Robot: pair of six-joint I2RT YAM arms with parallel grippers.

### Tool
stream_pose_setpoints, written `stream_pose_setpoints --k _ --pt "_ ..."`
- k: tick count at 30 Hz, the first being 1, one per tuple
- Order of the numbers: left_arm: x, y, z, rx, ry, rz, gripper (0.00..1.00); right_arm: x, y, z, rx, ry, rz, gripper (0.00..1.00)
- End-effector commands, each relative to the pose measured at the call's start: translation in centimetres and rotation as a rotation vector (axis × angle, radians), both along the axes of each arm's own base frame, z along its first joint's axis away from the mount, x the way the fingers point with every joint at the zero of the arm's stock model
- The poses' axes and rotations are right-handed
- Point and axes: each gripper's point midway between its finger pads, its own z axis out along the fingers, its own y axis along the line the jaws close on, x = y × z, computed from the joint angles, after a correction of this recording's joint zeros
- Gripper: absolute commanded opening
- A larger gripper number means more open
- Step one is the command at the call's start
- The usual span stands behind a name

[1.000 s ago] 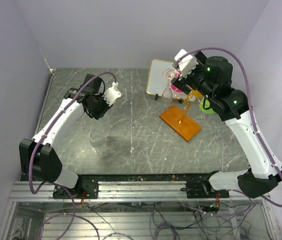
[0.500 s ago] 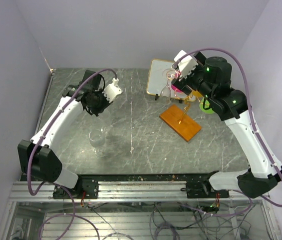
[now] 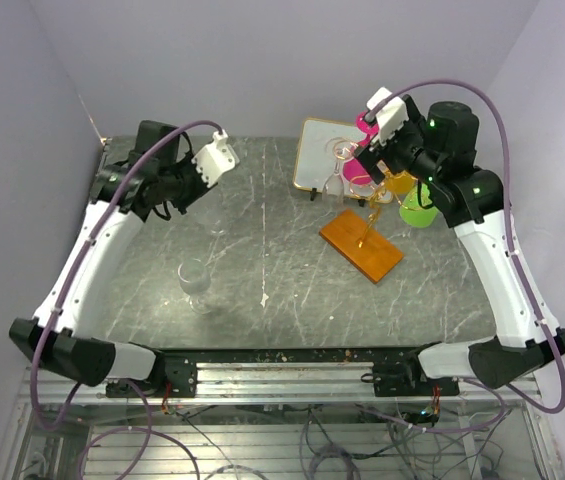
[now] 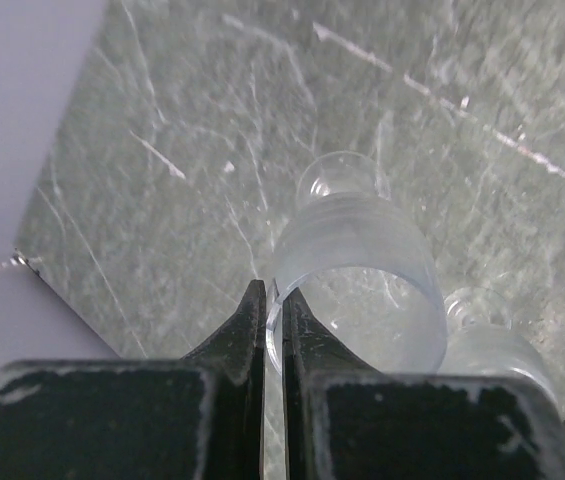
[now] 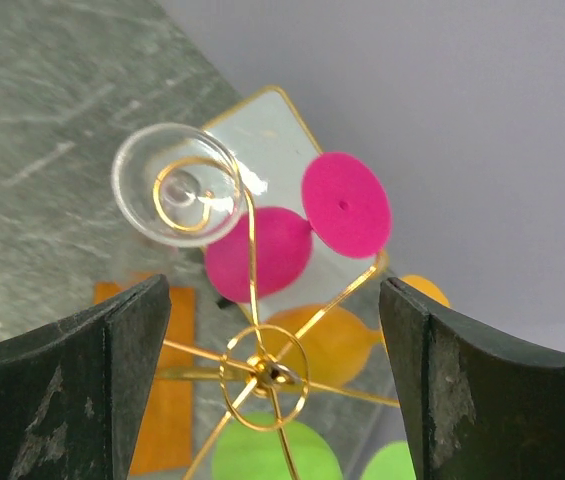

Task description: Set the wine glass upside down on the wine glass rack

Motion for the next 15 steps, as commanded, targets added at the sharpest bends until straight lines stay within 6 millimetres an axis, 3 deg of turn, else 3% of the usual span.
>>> stream_pose_setpoints --k 1,7,15 --pt "-1.7 -2.7 8.0 -0.187 -0.2 -0.125 0.07 -1.5 4.0 1.7 0.232 0.079 0.231 0.84" --pt "-4.1 -5.4 15.5 -0.458 -0.348 -0.203 0.07 -2.1 7.3 2.8 0.392 0.17 0.39 0.77" --pt "-5.9 -6.0 21.5 -0.637 -0.406 -0.197 0.07 -2.7 10.4 3.5 0.595 0.309 0.499 0.73"
